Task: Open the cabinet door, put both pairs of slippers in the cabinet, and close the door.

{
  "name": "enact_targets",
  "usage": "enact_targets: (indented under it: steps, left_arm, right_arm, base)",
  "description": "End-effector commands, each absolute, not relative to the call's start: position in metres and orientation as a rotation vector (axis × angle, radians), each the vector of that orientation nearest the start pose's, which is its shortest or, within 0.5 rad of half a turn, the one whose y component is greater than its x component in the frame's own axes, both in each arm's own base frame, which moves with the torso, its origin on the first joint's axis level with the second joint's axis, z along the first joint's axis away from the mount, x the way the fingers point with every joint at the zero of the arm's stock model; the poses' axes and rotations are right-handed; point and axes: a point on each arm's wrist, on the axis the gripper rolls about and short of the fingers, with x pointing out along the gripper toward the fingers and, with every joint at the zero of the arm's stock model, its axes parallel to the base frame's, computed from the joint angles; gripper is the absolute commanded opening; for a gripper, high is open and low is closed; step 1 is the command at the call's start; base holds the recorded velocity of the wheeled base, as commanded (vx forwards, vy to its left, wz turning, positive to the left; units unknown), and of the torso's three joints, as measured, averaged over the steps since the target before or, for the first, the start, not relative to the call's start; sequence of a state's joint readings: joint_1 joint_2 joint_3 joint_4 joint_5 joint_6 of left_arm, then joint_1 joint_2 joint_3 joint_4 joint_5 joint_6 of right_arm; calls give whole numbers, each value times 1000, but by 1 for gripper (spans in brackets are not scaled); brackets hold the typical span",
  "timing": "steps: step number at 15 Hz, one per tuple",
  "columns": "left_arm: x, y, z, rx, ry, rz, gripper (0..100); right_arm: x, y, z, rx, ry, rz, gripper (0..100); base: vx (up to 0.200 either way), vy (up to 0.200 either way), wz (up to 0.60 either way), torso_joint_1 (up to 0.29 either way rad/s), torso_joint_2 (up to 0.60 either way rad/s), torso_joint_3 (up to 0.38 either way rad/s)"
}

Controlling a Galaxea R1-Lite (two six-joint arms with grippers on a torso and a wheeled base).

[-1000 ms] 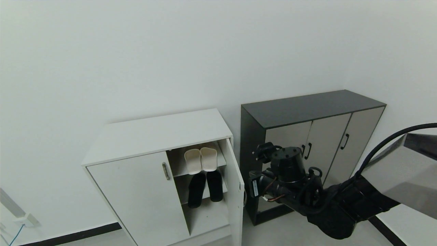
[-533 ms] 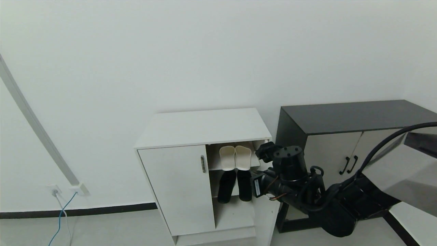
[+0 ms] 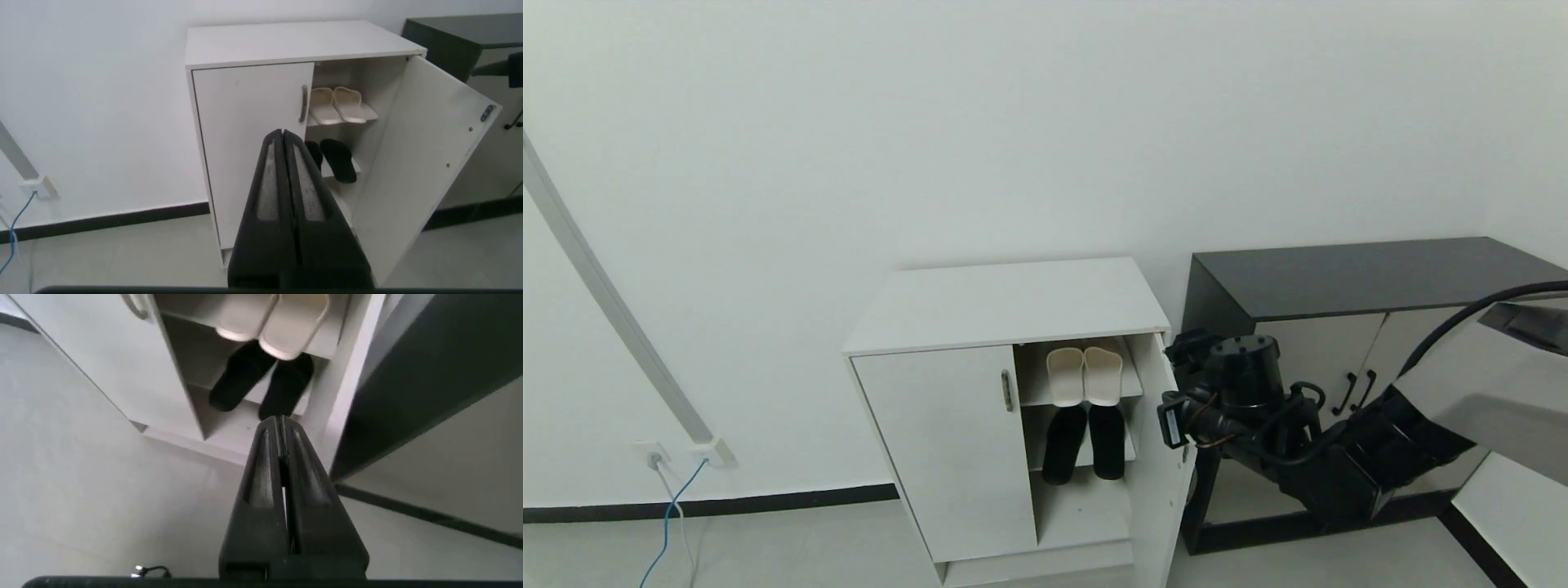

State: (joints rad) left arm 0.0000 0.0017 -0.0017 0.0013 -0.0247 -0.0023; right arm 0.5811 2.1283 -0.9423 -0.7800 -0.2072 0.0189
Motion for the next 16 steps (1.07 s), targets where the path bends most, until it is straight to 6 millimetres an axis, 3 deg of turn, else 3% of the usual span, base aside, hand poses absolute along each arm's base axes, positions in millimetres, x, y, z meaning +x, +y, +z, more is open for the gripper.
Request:
enact_targets:
  steps: [1,5,8,12,16]
  left_arm:
    - [-23,-1,76,-3,0,-25,0]
    - [-23,-1,76,-3,2,-25,0]
    - [-23,-1,76,-3,2,-25,0]
    - [-23,-1,76,-5,0,-25,0]
    - [-23,-1,76,-5,0,-25,0]
  right_arm:
    - [337,199,74,-146,394,329,0]
    - [347,186,71,-177,394,297,0]
    - [355,180,52,-207,435,279,0]
    - [346,199,41,-220,459,330,0]
    - [327,227,50,-117,450,413,0]
  base:
    - [0,0,0,0,0,0]
    - [0,0,0,0,0,0]
    - [0,0,0,0,0,0]
    - [0,0,0,0,0,0]
    - [0,0,0,0,0,0]
